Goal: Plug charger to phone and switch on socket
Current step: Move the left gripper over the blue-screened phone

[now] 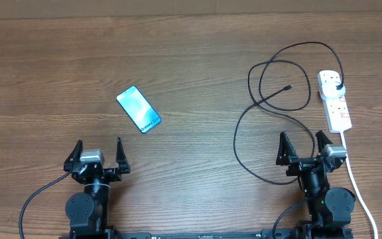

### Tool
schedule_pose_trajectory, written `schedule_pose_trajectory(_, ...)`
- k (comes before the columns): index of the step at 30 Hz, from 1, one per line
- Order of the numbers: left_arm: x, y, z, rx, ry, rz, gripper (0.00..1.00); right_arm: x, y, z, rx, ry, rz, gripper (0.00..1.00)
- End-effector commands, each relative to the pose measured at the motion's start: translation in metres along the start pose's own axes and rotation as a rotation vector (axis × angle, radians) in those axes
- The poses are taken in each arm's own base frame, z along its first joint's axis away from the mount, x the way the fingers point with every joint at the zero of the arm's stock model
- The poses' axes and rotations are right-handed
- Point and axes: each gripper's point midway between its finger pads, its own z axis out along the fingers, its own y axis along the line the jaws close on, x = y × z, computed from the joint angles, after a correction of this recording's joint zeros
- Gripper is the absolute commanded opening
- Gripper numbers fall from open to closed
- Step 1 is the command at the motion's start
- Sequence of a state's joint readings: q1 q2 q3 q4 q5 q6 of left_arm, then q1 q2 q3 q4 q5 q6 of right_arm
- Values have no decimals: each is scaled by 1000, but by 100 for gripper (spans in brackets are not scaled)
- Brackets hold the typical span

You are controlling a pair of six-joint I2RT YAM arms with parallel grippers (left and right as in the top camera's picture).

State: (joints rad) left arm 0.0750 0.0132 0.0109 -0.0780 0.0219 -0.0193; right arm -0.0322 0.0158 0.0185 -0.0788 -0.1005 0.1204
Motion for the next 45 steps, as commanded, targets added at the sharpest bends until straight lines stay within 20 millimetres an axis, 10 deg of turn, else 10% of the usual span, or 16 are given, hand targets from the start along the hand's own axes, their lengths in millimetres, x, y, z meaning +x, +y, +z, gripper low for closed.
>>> schedule_pose_trajectory(1,0,-3,0,21,-7,14,100,1,-1,0,3,-6,6,100)
schedule_pose_trajectory(17,-46,-10,-5,50,73,-102,100,1,-1,0,3,-6,6,100)
schedule_pose_trajectory(34,-110,-40,57,151,560,-137,100,1,-1,0,3,-6,6,100)
schedule_pose_trajectory(45,-83,-91,89,235,740,-14,100,1,-1,0,3,-6,6,100)
